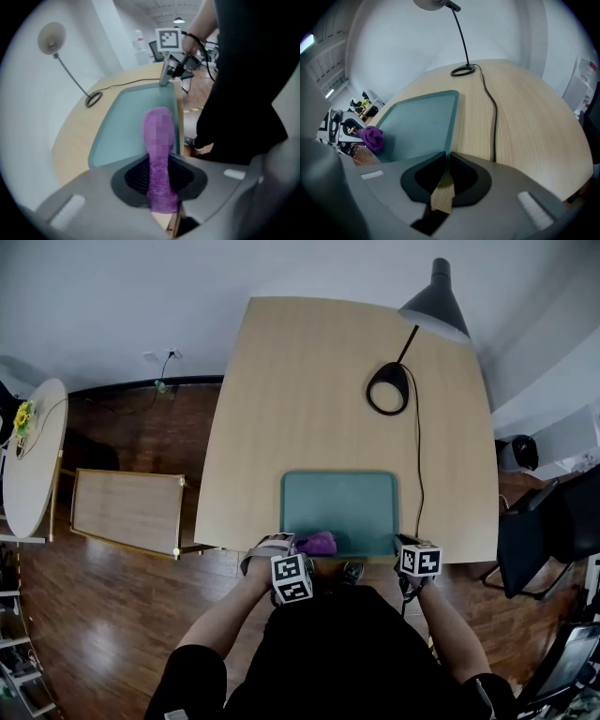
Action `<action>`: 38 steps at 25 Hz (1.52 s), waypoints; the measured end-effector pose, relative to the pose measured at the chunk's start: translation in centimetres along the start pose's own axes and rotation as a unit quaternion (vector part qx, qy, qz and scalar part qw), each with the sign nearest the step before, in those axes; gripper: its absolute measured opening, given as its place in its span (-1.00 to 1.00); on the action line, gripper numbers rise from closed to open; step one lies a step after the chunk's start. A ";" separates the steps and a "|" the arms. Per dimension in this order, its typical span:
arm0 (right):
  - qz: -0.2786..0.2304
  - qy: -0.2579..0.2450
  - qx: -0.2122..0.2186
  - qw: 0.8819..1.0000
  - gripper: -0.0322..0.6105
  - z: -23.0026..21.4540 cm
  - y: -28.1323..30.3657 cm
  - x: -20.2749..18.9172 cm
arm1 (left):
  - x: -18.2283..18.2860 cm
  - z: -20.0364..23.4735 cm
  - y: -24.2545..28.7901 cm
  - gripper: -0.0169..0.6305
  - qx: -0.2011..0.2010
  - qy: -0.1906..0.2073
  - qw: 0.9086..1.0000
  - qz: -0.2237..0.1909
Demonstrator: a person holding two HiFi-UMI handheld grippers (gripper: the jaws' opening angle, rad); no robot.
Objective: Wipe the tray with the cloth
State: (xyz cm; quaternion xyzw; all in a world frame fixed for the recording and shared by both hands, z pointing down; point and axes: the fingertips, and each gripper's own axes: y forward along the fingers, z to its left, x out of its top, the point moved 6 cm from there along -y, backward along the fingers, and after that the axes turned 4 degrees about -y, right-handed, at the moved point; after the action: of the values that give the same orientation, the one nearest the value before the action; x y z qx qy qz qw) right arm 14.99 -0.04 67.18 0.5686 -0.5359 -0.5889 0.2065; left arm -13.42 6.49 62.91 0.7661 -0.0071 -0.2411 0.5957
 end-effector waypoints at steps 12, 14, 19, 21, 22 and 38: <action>-0.006 0.031 -0.020 0.999 -0.80 -0.1 0.3 -0.2 | -13.0 11.7 -4.9 -0.63 0.116 -0.521 0.845 -0.031; -0.007 0.036 -0.027 0.999 -0.80 0.0 0.3 -0.3 | -14.5 11.3 -4.1 -0.62 0.104 -0.555 0.825 -0.023; -0.008 0.070 -0.041 0.997 -0.80 -0.2 0.2 -0.4 | -16.0 10.2 -2.3 -0.46 0.086 -0.636 0.766 -0.046; -0.027 0.078 -0.052 0.995 -0.79 0.0 -0.3 -0.2 | -16.1 10.2 -2.5 -0.31 0.083 -0.645 0.757 -0.065; -0.044 0.082 -0.059 0.994 -0.77 0.0 -0.8 0.0 | -16.0 10.2 -2.8 -0.23 0.082 -0.648 0.754 -0.076; -0.282 -0.003 0.020 0.959 -0.70 7.9 -13.8 6.1 | 1.4 4.1 -15.7 -0.24 0.149 -0.460 0.818 -0.311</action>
State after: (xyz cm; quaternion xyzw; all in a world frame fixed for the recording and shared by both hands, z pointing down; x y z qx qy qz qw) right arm 11.42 2.61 50.78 0.6991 -0.3659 -0.6139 0.0193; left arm -18.05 6.90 47.30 0.6070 -0.0772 -0.7340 0.2948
